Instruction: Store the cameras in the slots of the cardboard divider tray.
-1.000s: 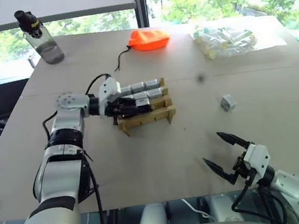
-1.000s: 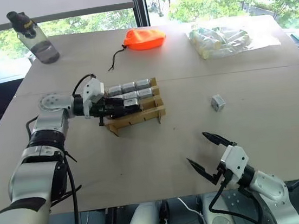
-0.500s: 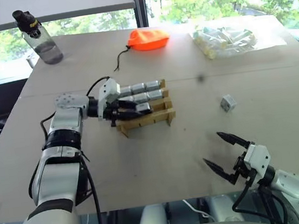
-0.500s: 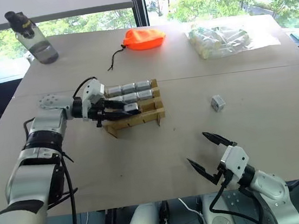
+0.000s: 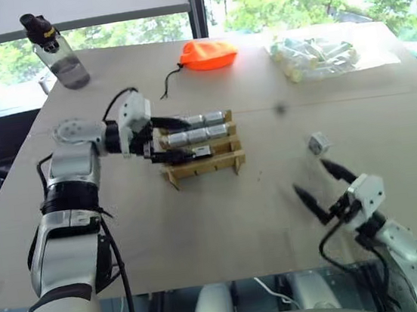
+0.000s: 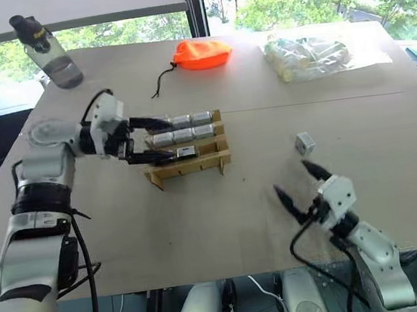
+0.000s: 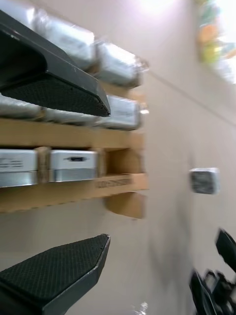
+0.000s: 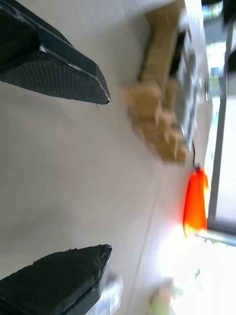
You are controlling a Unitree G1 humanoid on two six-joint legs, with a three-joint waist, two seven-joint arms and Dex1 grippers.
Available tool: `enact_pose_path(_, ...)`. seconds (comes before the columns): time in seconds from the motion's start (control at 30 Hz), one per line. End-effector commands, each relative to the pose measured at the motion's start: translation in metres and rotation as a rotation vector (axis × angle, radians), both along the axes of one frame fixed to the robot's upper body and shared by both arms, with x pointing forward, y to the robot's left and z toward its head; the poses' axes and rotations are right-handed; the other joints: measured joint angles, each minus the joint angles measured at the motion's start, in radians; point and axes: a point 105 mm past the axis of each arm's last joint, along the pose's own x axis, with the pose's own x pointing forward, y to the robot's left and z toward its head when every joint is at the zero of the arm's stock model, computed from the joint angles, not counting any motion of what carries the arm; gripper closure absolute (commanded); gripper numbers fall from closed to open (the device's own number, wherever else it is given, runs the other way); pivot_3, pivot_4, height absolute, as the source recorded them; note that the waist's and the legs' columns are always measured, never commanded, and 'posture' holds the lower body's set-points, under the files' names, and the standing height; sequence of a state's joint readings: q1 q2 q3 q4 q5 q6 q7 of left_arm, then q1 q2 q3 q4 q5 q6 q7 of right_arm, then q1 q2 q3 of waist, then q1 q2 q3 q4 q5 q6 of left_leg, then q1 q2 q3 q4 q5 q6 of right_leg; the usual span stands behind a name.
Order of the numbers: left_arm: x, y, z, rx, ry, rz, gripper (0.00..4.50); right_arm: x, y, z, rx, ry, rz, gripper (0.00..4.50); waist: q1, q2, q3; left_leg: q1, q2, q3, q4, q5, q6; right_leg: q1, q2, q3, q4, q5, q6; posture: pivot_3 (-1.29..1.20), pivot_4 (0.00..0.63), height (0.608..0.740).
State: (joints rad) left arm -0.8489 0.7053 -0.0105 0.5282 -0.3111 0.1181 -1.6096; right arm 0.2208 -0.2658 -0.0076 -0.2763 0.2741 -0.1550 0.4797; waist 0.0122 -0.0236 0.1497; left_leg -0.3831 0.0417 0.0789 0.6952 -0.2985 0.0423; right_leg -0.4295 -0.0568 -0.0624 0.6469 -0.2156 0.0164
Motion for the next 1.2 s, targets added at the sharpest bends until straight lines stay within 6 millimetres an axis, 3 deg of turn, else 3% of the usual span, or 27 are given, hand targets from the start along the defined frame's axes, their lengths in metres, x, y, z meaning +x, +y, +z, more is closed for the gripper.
enact_pose_path(0.03, -0.026, -0.010, 0.028, -0.071, -0.012, -0.103, 0.55, 0.014, -0.008, 0.013, 0.055, 0.008, -0.124, 0.00, -0.001, 0.001, 0.000, 0.000, 0.000, 0.000, 0.000, 0.000, 0.000, 0.000, 0.000, 0.000, 0.000, 0.000, 0.000, 0.00, 0.150, 0.726)
enact_pose_path(0.2, -0.053, -0.013, 0.029, -0.025, 0.023, -0.179, 0.55, 0.037, -0.017, 0.014, 0.090, 0.089, -0.245, 0.00, -0.001, 0.001, 0.000, 0.000, 0.000, -0.001, 0.000, 0.000, 0.000, 0.000, 0.000, 0.002, 0.000, 0.000, 0.000, 0.00, 0.150, 0.726)
enact_pose_path(0.43, -0.060, -0.014, 0.029, 0.002, -0.005, -0.189, 0.55, 0.061, -0.024, 0.022, 0.142, 0.170, -0.295, 0.00, 0.000, 0.002, 0.000, 0.001, -0.002, 0.000, 0.001, 0.000, 0.000, 0.000, 0.000, 0.001, 0.002, 0.000, 0.000, 0.00, 0.150, 0.726)
enact_pose_path(0.7, -0.038, -0.010, 0.025, 0.031, -0.022, 0.019, 0.55, 0.064, -0.024, 0.020, 0.143, 0.224, -0.272, 0.00, 0.000, 0.002, 0.001, -0.001, -0.002, -0.001, 0.001, 0.000, 0.000, 0.000, 0.001, 0.001, 0.000, 0.000, 0.000, 0.00, 0.150, 0.726)
enact_pose_path(0.97, -0.034, -0.001, 0.010, 0.084, 0.080, 0.149, 0.55, 0.064, -0.024, 0.019, 0.149, 0.225, -0.268, 0.00, -0.002, 0.002, 0.001, -0.001, -0.002, -0.001, 0.000, 0.000, 0.000, -0.001, 0.001, 0.001, 0.000, 0.000, 0.000, 0.00, 0.150, 0.726)
enact_pose_path(1.2, -0.032, -0.002, 0.013, 0.075, 0.089, 0.190, 0.55, 0.064, -0.024, 0.013, 0.125, 0.254, -0.261, 0.00, -0.002, 0.002, 0.001, -0.001, -0.002, -0.001, 0.000, 0.000, 0.000, -0.001, 0.001, 0.001, 0.000, 0.000, 0.000, 0.00, 0.150, 0.726)
